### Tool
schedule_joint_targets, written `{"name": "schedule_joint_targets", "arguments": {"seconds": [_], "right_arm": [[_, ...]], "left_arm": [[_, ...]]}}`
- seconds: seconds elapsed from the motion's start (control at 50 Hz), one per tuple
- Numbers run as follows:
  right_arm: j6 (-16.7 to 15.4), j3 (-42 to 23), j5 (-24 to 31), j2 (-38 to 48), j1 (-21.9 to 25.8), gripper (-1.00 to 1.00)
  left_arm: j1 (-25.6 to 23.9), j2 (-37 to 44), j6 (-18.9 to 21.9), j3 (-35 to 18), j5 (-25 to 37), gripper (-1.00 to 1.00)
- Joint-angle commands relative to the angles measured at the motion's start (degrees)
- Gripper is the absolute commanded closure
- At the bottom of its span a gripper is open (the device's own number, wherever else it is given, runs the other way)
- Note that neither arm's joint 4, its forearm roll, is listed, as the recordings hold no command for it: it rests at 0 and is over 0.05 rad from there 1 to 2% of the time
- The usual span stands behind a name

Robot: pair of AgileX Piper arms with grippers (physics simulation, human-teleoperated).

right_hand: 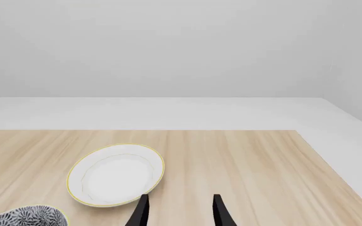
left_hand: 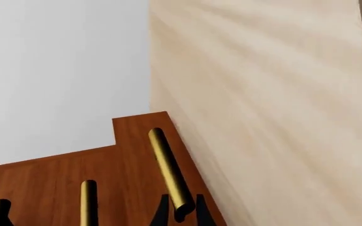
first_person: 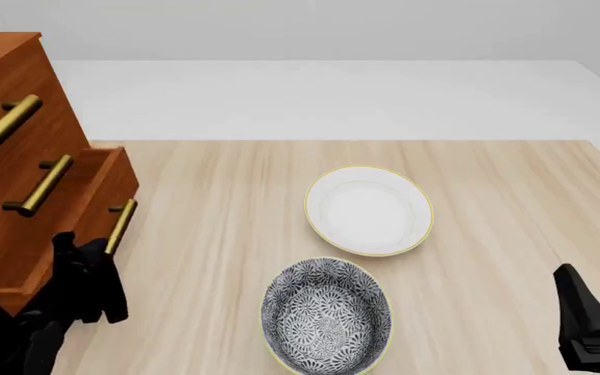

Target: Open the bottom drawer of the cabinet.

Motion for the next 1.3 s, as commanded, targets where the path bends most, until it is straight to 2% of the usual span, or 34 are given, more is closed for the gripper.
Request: {"name": "schedule_joint_targets", "arguments": {"seconds": [0.02, 0.68, 1.0, 1.02, 1.3], "right_arm": [[0.0, 0.0, 0.0, 0.0, 0.0, -1.0], [0.0, 0.0, 0.0, 0.0, 0.0, -1.0], [0.0, 0.0, 0.0, 0.0, 0.0, -1.0], [0.0, 0.0, 0.0, 0.0, 0.0, -1.0], [0.0, 0.0, 0.0, 0.0, 0.0, -1.0]], "left_arm": [[-4.9, 0.6, -1.1, -0.6, -0.1, 1.0], [-11.0, 0.3, -3.2, -1.7, -0.1, 1.0], [-10.0, 1.6, -3.1, -1.4, -0.1, 1.0], [-9.9, 1.8, -2.9, -1.4, -0.1, -1.0], [-9.8, 2.3, -3.0, -1.6, -0.1, -1.0]]}}
